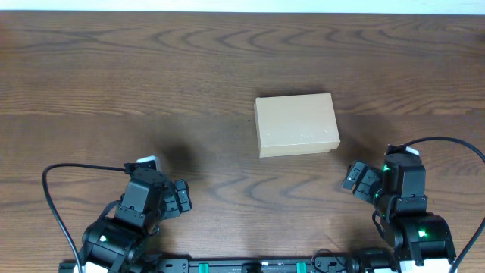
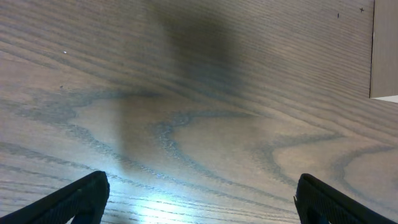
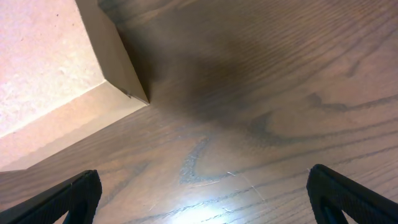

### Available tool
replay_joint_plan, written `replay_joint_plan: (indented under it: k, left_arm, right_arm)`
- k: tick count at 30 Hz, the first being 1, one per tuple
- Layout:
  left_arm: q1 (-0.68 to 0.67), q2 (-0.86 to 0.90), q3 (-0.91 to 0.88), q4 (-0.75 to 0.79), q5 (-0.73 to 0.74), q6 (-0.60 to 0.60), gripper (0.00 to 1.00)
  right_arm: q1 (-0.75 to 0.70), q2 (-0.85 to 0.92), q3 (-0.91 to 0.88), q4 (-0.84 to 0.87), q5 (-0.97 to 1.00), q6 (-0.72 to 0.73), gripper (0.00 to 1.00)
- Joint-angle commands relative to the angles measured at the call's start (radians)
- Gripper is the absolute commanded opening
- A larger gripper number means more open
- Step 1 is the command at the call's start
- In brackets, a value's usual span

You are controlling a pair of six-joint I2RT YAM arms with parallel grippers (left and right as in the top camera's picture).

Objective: Pack container

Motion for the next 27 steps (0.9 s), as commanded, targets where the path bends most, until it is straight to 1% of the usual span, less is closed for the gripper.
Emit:
replay_joint_plan:
  k: [1,10,18,20,22,25,27]
  left_arm:
    - [0.003,-0.007,-0.011,0.0,-0.006,-0.004,0.95]
    - [0.003,-0.007,-0.011,0.0,-0.006,-0.004,0.95]
    - [0.003,-0.007,-0.011,0.0,-0.006,-0.004,0.95]
    - [0.003,-0.007,-0.011,0.0,-0.006,-0.004,0.95]
    - [0.003,-0.007,-0.011,0.0,-0.006,-0.004,0.95]
    - [0.003,-0.007,-0.011,0.0,-0.006,-0.004,0.95]
    - [0.003,-0.007,-0.011,0.0,-0.006,-0.004,0.95]
  right_arm:
    - [-0.008,-0.003,-0.003,-0.001,0.01,0.001,0.99]
    - [-0.009,-0.005,-0.003,-0.002,0.01,0.001,0.99]
    - [-0.01,-0.087,-0.003,0.027,0.056,-0.008,0.99]
    - [-0.011,-0.104,-0.003,0.07,0.056,-0.088,0.99]
    - [-0.011,-0.12,-0.005,0.128,0.051,-0.197,0.99]
    - [-0.012,-0.151,-0.017,0.253,0.025,-0.371,0.99]
    - [-0.018,-0.179,-0.041,0.351,-0.008,-0.459,0.99]
